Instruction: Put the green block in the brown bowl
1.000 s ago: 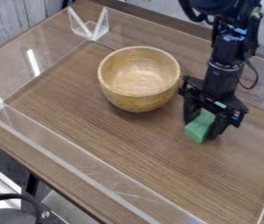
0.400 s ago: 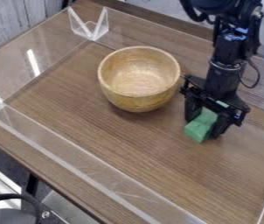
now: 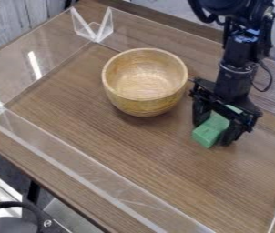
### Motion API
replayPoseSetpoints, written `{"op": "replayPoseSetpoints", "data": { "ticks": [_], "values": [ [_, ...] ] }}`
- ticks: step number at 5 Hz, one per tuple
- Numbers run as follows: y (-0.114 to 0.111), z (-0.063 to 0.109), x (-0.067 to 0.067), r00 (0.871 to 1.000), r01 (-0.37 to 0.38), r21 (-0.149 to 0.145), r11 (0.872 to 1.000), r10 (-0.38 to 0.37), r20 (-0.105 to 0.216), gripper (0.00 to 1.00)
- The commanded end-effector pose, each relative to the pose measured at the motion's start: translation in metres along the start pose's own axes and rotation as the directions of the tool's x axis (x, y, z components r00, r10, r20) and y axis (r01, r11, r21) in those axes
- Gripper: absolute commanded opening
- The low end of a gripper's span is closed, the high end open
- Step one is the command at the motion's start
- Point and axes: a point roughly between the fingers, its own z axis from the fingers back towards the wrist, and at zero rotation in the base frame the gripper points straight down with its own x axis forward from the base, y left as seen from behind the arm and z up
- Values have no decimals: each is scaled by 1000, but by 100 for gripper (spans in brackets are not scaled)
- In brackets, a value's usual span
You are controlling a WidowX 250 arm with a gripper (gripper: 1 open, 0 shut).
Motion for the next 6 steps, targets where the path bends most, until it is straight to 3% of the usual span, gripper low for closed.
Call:
{"op": "replayPoseSetpoints", "data": {
  "ticks": [1, 4, 5, 6],
  "values": [
    [4, 9, 5, 999, 5, -2, 1000, -5, 46, 100],
    [9, 7, 4, 998, -2, -9, 1000, 3, 59, 100],
    [10, 7, 4, 998, -4, -10, 1000, 5, 63, 0],
    [10, 15, 2, 997, 0, -11, 1000, 0, 76, 0]
  ]
}}
